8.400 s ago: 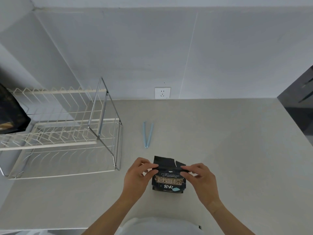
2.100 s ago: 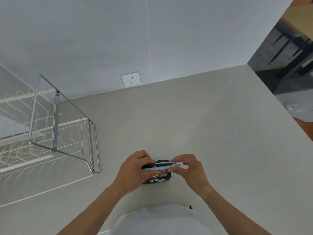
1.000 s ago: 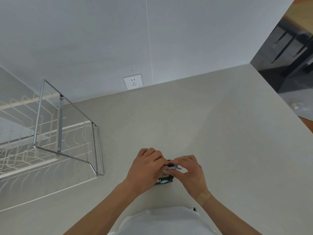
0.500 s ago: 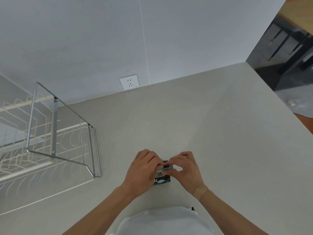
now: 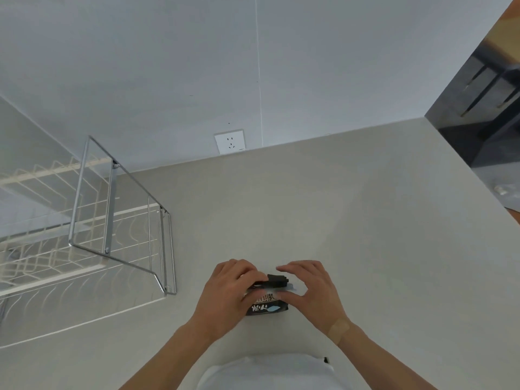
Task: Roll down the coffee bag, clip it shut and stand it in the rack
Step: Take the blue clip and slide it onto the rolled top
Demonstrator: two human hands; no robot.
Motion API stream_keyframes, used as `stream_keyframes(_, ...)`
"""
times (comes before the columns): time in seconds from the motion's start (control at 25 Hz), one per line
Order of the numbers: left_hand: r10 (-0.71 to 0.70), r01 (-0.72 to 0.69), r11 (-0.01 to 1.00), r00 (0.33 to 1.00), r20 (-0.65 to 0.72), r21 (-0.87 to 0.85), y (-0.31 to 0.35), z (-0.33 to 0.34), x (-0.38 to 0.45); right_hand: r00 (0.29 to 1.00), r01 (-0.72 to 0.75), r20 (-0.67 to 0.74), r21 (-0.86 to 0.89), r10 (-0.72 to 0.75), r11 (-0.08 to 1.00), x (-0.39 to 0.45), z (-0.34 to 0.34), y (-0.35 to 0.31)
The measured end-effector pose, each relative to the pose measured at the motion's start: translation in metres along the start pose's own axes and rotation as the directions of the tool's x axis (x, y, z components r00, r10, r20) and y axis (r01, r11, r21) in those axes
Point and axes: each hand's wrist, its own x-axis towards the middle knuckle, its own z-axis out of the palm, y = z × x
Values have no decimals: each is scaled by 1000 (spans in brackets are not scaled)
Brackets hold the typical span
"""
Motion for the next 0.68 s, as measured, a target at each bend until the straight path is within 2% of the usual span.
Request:
stream_keyframes(0.12, -248, 240, 964, 967, -54, -117, -19, -12, -30, 988, 156, 29, -75, -154, 985, 10, -3, -24)
stream_keyframes(0.2, -339, 321, 927, 939, -66, -193, -26, -18, -40, 961, 270, 96, -140, -259, 952, 19, 1, -42)
stream_keyframes(0.36, -369, 338, 895, 927, -59, -291, -25, -20, -41, 915, 383, 211, -193, -343, 903, 33, 16, -71)
stream_keyframes(0.56, -422, 364, 844, 904, -69, -395, -25, -14, -40, 915, 384, 198, -164, -352, 908, 30, 21, -71)
stream_keyframes(0.68, -396, 336, 865, 913, -98, -373, -26, -12, -42, 918, 375, 197, -157, -343, 913, 26, 22, -70)
